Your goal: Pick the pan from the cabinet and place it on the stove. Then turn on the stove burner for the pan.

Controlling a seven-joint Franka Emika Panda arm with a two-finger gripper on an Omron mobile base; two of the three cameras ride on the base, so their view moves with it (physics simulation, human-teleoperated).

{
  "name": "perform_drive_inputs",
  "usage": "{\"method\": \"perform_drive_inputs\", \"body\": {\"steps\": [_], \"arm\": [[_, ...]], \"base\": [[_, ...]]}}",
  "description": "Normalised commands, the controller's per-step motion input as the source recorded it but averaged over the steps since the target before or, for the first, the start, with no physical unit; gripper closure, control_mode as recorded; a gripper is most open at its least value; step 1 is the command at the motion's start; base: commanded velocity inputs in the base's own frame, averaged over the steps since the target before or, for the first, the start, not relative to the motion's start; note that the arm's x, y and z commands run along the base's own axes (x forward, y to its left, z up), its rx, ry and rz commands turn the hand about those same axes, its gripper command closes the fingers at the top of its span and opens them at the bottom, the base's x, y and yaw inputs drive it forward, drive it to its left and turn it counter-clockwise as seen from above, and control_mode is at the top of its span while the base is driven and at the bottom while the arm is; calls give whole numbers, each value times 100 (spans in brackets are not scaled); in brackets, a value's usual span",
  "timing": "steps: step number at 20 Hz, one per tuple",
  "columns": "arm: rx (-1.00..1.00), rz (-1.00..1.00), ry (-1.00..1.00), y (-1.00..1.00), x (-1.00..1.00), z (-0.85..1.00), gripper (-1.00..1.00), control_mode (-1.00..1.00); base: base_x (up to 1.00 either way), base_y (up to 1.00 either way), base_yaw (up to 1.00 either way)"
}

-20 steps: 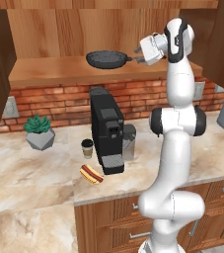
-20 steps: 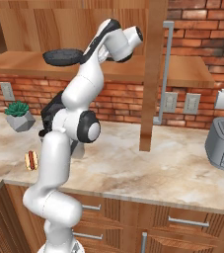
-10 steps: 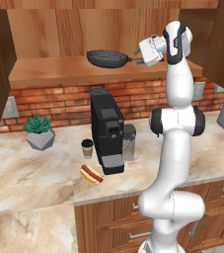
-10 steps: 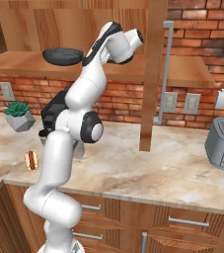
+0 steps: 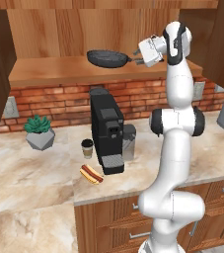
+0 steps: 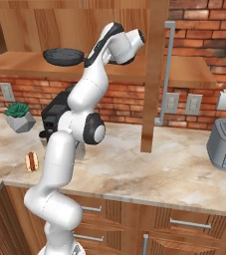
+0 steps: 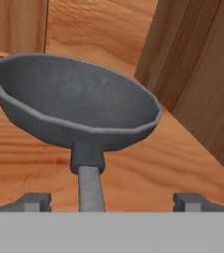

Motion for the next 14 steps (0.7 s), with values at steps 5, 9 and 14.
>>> {"method": "perform_drive_inputs", "body": {"steps": [5, 9, 14], "arm": [[-2, 1, 0, 2, 0, -9, -100, -100], [-7, 0, 0, 9, 0, -10, -100, -100], [-7, 0, 0, 8, 0, -12, -100, -100]], "base": [[0, 0, 0], [0, 0, 0], [0, 0, 0]]}}
